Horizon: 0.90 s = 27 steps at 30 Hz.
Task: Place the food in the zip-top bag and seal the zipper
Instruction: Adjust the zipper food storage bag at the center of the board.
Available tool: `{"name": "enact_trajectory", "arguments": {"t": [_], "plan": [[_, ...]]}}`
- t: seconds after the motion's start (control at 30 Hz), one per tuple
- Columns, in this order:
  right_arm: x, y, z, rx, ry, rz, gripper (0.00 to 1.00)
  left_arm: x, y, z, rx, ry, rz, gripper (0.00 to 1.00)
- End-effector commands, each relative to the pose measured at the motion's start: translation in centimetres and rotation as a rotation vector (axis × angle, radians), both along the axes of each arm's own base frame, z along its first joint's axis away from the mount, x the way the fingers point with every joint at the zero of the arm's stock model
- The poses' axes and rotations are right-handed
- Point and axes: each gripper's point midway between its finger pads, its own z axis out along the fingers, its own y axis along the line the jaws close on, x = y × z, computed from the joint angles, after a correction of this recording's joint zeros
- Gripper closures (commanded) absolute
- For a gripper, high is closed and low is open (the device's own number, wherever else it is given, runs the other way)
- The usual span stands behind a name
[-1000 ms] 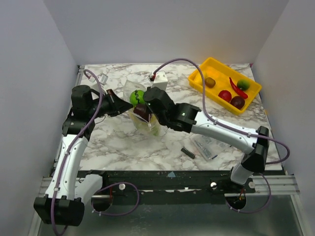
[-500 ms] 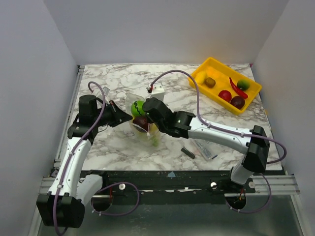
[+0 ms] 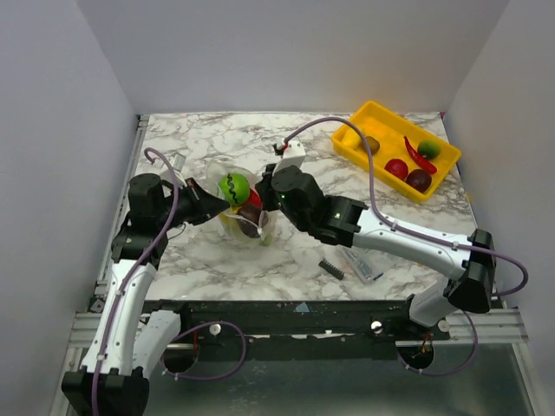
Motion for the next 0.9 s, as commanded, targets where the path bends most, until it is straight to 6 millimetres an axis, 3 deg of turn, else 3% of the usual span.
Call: {"name": "enact_trajectory", "arguments": {"t": [0.0,0.03,0.13,0.2,0.27,0.33,0.4,0.57,0.63,0.73,0.8,0.87], "plan": [[0.5,0.5,-4.4,-0.081,0.041,-0.030,1.00,1.3,0.9,-5.4,0.059,0.141,0.044,1.00],[0.7,0.7,-4.3,-0.097,0.034,-0.033,1.00,1.3,0.8,-4.8,0.050,0.140,0.034,1.00],[1.2,1.1,-2.1,-0.115,-0.008,-0.021,1.00,1.1,0.0,-0.4,0.000,0.063,-0.004,1.00],[1.1,1.2,0.5,-0.083,-0.033,-0.012,1.00,0.6,-0.2,2.8,-0.021,-0.006,-0.017,1.00],[0.6,1.2,2.7,-0.030,-0.052,0.012,1.00,0.0,-0.1,4.5,-0.021,-0.054,-0.014,1.00],[0.0,0.9,3.9,0.030,-0.056,0.030,1.00,-0.4,0.1,4.4,-0.012,-0.071,-0.001,1.00],[-0.4,0.7,3.6,0.066,-0.043,0.036,1.00,-0.4,0.4,2.6,0.006,-0.045,0.014,1.00],[-0.4,0.2,-2.6,0.026,0.042,-0.010,1.00,0.0,1.1,-4.0,0.068,0.083,0.042,1.00],[-0.6,0.8,-5.0,-0.008,0.075,0.006,1.00,0.0,1.3,-5.8,0.074,0.122,0.050,1.00],[-0.2,1.1,-6.4,-0.077,0.084,0.001,1.00,0.2,1.0,-5.2,0.056,0.114,0.045,1.00],[0.4,1.1,-5.3,-0.104,0.056,-0.014,1.00,0.5,0.8,-3.1,0.042,0.075,0.035,1.00],[0.7,1.1,-2.6,-0.087,0.009,-0.012,1.00,0.5,0.6,-0.8,0.034,0.038,0.025,1.00]]}}
